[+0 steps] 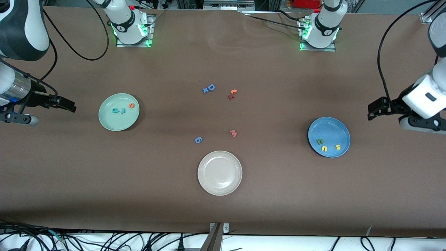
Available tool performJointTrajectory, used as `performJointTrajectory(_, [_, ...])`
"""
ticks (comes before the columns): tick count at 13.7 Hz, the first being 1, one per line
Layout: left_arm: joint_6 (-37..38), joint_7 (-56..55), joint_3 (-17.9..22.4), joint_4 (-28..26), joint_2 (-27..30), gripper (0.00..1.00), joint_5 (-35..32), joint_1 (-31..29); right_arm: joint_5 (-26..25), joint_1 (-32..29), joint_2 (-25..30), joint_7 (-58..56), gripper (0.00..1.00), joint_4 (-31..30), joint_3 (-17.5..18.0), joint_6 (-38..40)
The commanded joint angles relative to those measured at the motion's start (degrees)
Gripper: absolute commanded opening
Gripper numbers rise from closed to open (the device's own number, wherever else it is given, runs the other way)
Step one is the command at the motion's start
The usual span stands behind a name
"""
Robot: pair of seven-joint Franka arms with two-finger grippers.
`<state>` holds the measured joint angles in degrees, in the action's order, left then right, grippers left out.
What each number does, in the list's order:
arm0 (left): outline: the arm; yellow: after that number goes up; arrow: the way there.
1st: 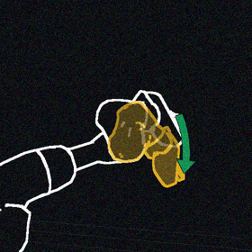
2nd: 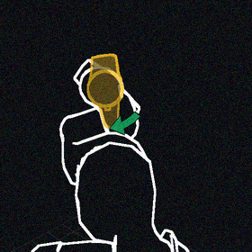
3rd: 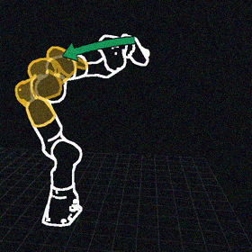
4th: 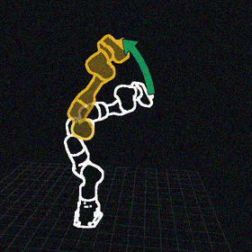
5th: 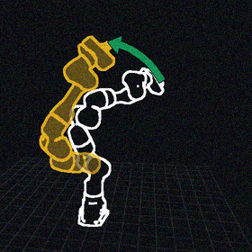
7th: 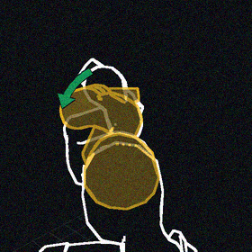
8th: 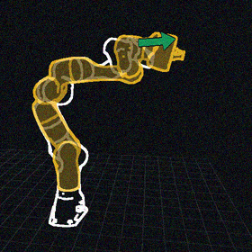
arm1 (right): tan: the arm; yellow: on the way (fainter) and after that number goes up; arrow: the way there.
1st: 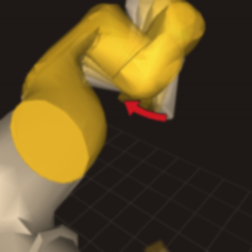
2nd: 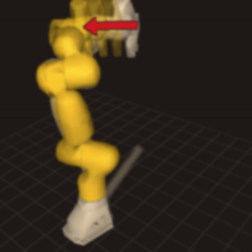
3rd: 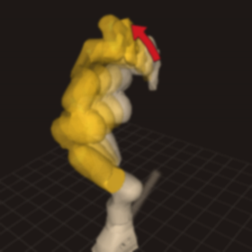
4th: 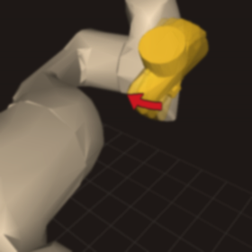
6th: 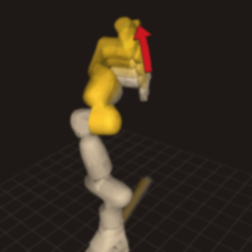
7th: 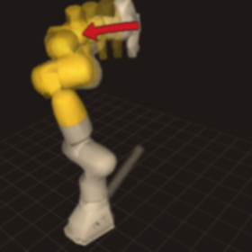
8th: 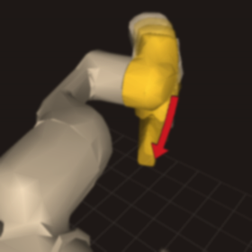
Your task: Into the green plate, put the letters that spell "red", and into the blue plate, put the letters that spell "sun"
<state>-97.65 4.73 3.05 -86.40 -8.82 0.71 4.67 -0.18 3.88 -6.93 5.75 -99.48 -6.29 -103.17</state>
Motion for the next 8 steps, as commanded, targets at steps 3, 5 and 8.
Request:
performJointTrajectory(3, [-3.2,-1.6,0.8,-9.9,8.3,1.00,1.7,-0.1,-0.3,-0.7,0.8,0.4,1.00,1.0,0.9,0.4])
performJointTrajectory(5, [-2.1,-4.7,0.8,-9.7,8.4,1.00,1.7,-0.1,-0.3,-0.7,0.8,0.3,1.00,1.0,1.0,0.4])
performJointTrajectory(8, [-2.1,-4.8,0.8,-9.6,8.2,1.00,1.7,-0.1,-0.3,-0.7,0.8,0.1,1.00,1.0,1.0,0.4])
